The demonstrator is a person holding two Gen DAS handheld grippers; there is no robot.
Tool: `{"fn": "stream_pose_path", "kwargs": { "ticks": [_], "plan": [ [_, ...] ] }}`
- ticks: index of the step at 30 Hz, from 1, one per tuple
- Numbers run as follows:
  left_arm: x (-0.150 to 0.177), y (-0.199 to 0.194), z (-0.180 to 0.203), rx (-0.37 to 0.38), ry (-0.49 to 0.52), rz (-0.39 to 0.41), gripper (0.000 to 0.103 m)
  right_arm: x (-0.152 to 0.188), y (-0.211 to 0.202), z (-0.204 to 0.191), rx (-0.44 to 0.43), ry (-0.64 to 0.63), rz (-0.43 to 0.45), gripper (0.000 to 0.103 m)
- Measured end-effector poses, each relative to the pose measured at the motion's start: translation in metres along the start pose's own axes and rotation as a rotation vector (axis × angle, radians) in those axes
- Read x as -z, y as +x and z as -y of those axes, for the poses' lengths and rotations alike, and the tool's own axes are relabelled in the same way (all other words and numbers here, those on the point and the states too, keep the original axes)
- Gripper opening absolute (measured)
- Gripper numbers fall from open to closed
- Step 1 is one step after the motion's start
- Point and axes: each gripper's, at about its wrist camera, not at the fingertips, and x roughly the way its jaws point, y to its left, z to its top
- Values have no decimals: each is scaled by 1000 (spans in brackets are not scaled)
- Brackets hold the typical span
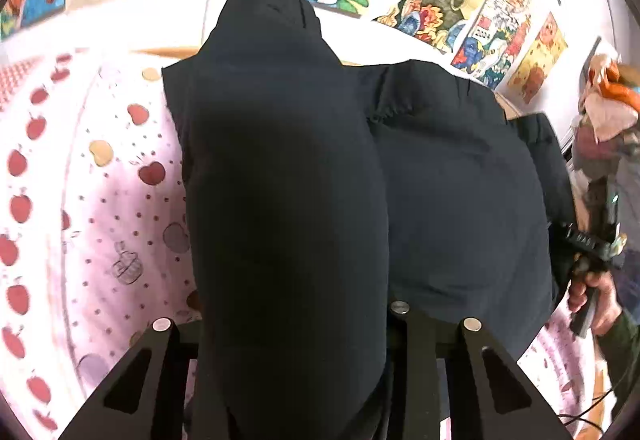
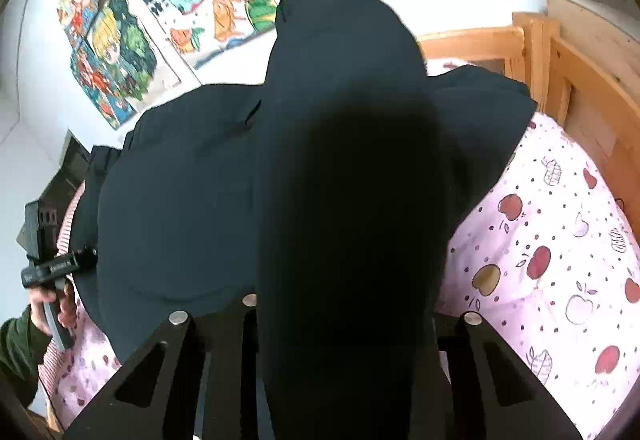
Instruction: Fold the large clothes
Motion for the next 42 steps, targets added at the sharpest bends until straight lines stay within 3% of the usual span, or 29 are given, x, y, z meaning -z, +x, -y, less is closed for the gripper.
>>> {"fn": "stream_pose_path", "kwargs": {
  "ticks": [8, 24, 32, 42],
  "plan": [
    [6, -32, 11, -49, 82, 6, 28, -4, -24, -24, -28, -37, 17, 20],
    [33, -90, -30, -116, 39, 17, 27, 14, -40, -83, -117, -142, -33, 20],
    [39, -89, -46, -110, 2, -5, 27, 21, -30, -93, -117, -127, -57, 20],
    [38, -72, -53, -114, -23, -39, 31, 32, -11, -85, -41, -84, -101, 23]
  ]
}}
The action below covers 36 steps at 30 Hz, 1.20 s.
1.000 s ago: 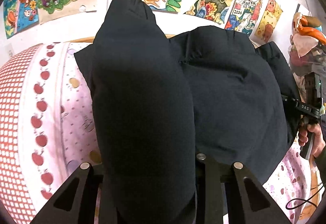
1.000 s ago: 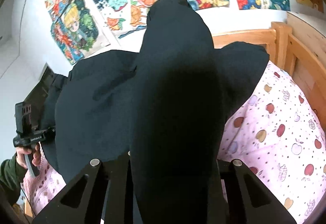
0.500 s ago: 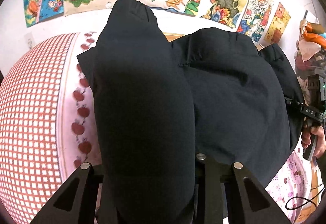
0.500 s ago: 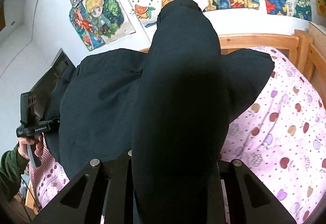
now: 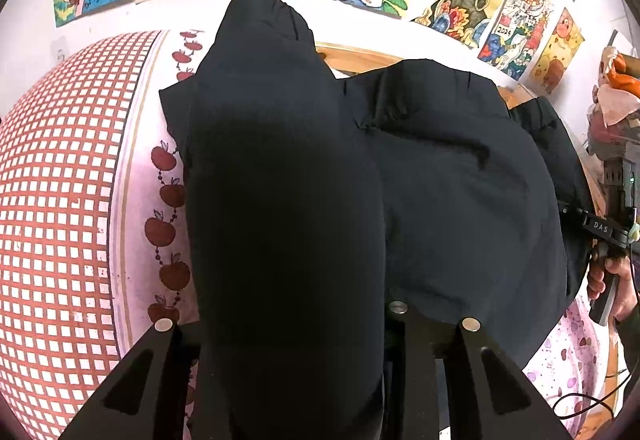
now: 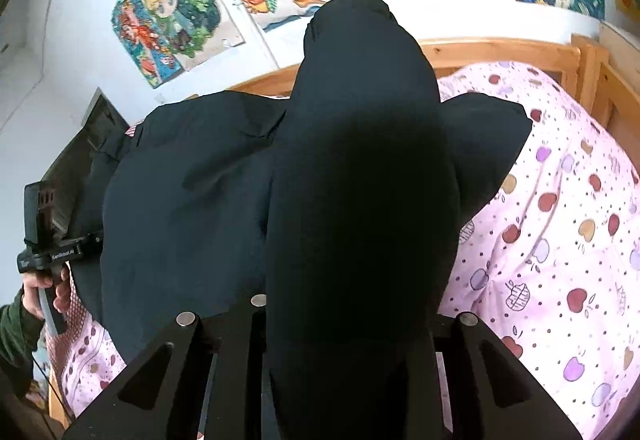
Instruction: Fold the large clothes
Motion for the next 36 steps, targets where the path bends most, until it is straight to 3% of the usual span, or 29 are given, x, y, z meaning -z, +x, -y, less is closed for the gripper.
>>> {"fn": "stream_pose_path", "kwargs": {
  "ticks": [4, 7, 15, 17, 23, 28, 30, 36],
  "plan": [
    [-2, 8, 0, -5, -8, -6, 38, 2, 5, 3, 19, 10, -3, 27],
    [-5, 13, -1, -25, -24, -8, 47, 4, 10, 5, 35, 20, -2, 36],
    [-9, 20, 4, -85, -34, 19, 74, 4, 20, 8, 112, 31, -5, 72],
    [-9, 21, 1, -98, -60, 30, 82, 5, 21, 11, 129, 47, 1, 75],
    [-5, 19, -9, -103, -117, 47, 90, 8, 20, 12, 183, 68, 28, 83],
    [0, 12, -4, -130, -98, 83, 95, 10, 11, 10, 222, 62, 69, 85],
    [4, 6, -1, -145, -87, 105, 99, 10, 7, 8, 251, 59, 92, 95],
    [13, -18, 8, -191, -55, 210, 102, 11, -21, 1, 321, 13, 181, 96]
  ]
}}
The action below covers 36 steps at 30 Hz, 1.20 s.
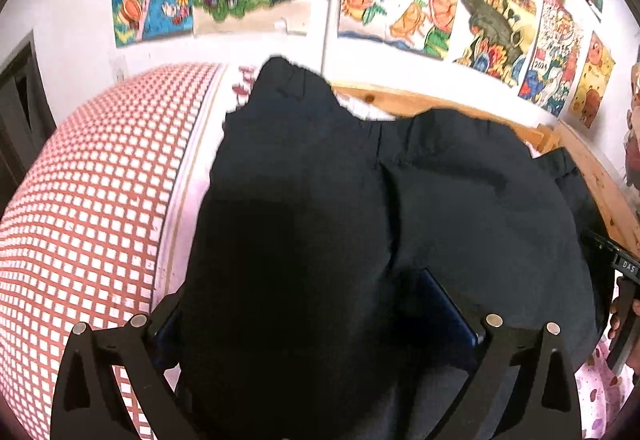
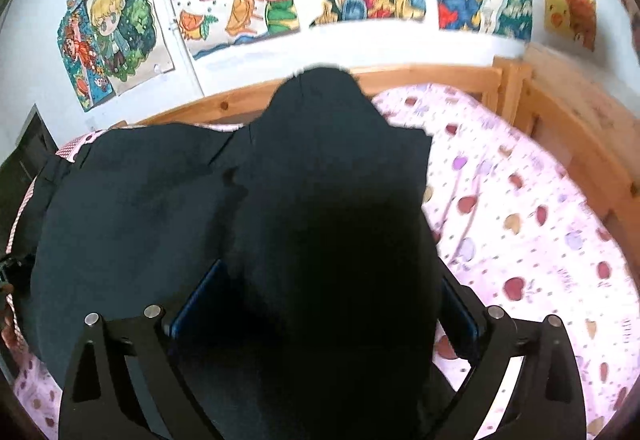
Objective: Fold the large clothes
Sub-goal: 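Lay the folded jacket down and open both tools, then pull both open tools back from the folded jacket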
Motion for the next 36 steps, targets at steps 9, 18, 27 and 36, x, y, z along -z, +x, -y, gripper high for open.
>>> {"fn": "stream_pose_path", "kwargs": {
  "ticks": [9, 18, 27, 36],
  "plan": [
    [3, -36, -1, -27, -46, 90, 103, -8, -56, -21, 14, -78, 151, 98],
    [5, -113, 28, -11, 56, 220, 103, -8, -116, -55, -45, -83, 226, 98],
    [29, -191, 33, 0, 65, 303, 103, 21, -184, -83, -109, -137, 253, 98],
    [61, -262, 38, -27, 109, 416, 103, 52, -247, -99, -177, -149, 272, 98]
  ]
}}
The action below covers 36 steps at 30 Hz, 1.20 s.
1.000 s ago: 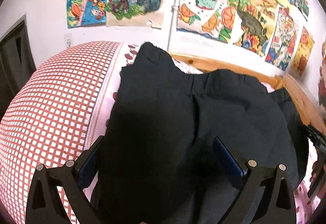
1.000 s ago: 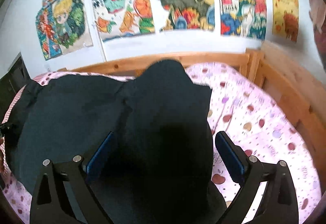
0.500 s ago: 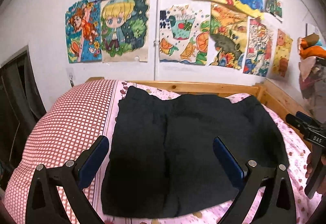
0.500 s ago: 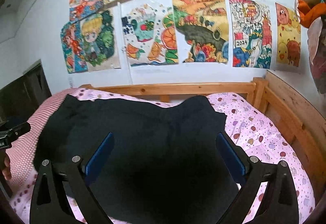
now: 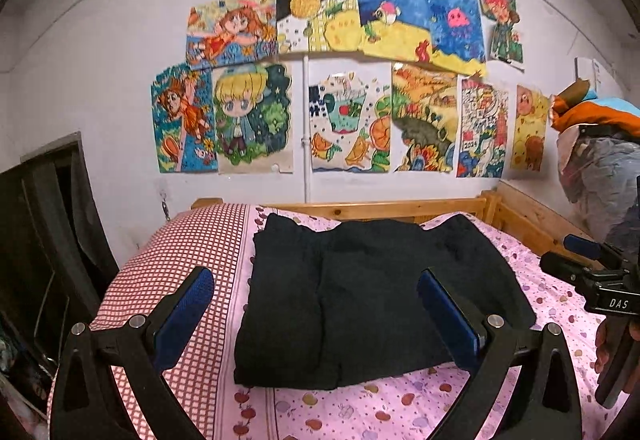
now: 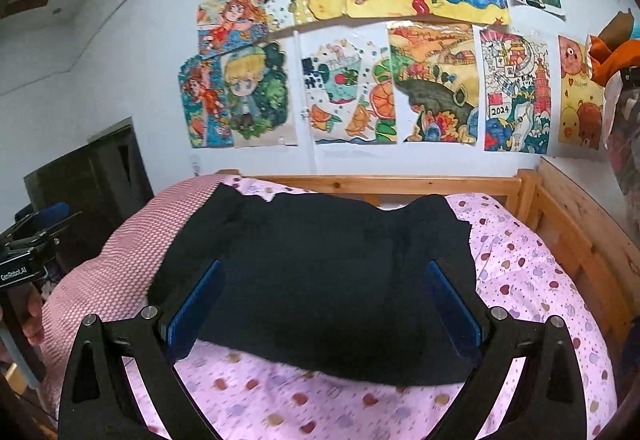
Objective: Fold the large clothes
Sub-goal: 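Pull both open tools back from the folded jacket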
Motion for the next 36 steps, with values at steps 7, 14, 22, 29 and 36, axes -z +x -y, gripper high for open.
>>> {"fn": "stream_pose_path", "kwargs": {
  "ticks": [7, 14, 22, 29, 36],
  "plan": [
    [8, -35, -5, 17, -23, 1, 103, 15, -33, -17, -82, 38, -30, 98],
    [25, -53, -7, 18, -2, -8, 103, 27, -54, -32, -105, 1, -49, 98],
    [42, -60, -7, 11, 26, -17, 103, 40, -72, -48, -91, -72, -43, 98],
    [61, -70, -3, 61, 77, 19, 103, 50, -82, -54, -7, -108, -9, 98],
    [88, -59, 10, 114, 163, -34, 103, 71, -68, -49, 49, -98, -83, 98]
  ]
}}
